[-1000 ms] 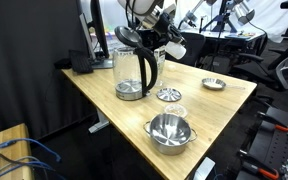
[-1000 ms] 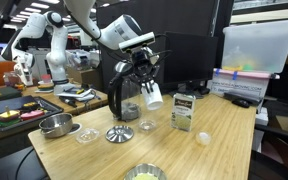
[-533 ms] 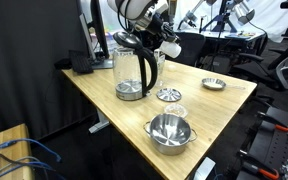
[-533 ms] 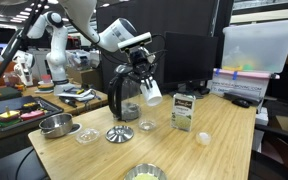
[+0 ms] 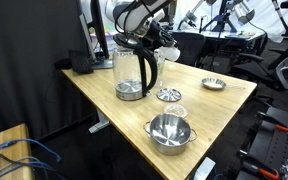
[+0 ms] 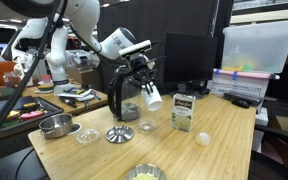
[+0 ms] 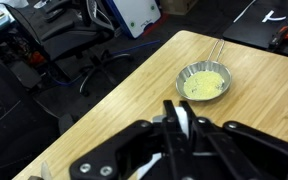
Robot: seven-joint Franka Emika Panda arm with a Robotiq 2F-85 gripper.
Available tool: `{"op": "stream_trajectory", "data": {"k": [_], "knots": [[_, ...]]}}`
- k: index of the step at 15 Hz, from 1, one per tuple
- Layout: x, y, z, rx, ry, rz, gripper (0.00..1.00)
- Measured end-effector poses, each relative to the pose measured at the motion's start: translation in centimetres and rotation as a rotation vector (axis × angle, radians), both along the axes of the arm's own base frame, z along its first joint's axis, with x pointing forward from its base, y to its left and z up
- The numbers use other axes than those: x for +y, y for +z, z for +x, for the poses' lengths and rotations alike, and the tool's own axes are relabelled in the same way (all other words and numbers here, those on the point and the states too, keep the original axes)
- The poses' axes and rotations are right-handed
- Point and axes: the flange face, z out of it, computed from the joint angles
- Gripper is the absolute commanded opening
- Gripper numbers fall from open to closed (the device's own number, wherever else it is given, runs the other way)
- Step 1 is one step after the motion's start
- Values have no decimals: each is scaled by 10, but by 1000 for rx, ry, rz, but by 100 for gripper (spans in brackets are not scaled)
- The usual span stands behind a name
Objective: Pour the contents from the white cup into the glass cup then put the white cup on the table
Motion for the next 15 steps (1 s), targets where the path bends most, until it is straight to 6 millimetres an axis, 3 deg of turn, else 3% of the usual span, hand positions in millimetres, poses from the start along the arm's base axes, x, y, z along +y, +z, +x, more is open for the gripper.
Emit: {"op": "stream_trajectory", "data": {"k": [9,15], "knots": [[12,3,10,18,71,-153,2],[14,-6,17,39,127,-240,2]]}}
